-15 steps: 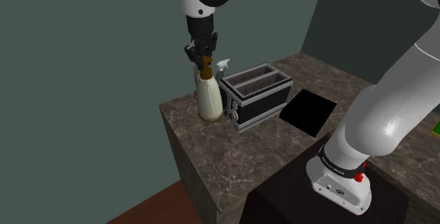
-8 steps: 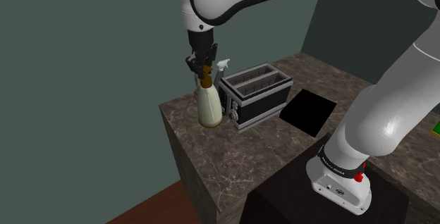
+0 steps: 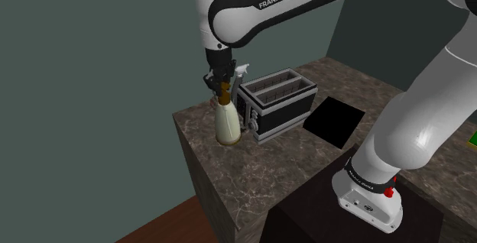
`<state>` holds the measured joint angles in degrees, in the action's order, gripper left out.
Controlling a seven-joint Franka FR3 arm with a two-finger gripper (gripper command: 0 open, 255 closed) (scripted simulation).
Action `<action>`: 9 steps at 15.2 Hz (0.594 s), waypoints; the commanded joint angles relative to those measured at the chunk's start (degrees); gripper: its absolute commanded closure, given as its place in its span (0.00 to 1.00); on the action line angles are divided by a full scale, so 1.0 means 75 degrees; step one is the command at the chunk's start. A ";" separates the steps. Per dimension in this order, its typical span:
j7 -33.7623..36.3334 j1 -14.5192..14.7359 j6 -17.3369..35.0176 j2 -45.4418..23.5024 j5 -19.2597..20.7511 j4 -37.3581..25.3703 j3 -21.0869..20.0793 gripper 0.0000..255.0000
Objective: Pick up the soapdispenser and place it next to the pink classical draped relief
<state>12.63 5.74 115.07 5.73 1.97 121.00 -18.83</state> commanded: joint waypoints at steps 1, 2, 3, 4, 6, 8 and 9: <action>0.0034 0.0000 0.0214 -0.0069 0.0031 0.0145 -0.0008 1.00; 0.0049 0.0001 0.0315 -0.0104 0.0045 0.0213 -0.0012 1.00; 0.0066 0.0001 0.0424 -0.0144 0.0061 0.0286 -0.0017 1.00; 0.0066 0.0001 0.0424 -0.0143 0.0061 0.0286 -0.0017 1.00; 0.0066 0.0000 0.0424 -0.0144 0.0061 0.0286 -0.0017 1.00; 0.0066 0.0000 0.0424 -0.0144 0.0061 0.0286 -0.0017 1.00; 0.0066 0.0000 0.0424 -0.0144 0.0061 0.0286 -0.0017 1.00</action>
<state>13.12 5.76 118.26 4.71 2.42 123.10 -18.97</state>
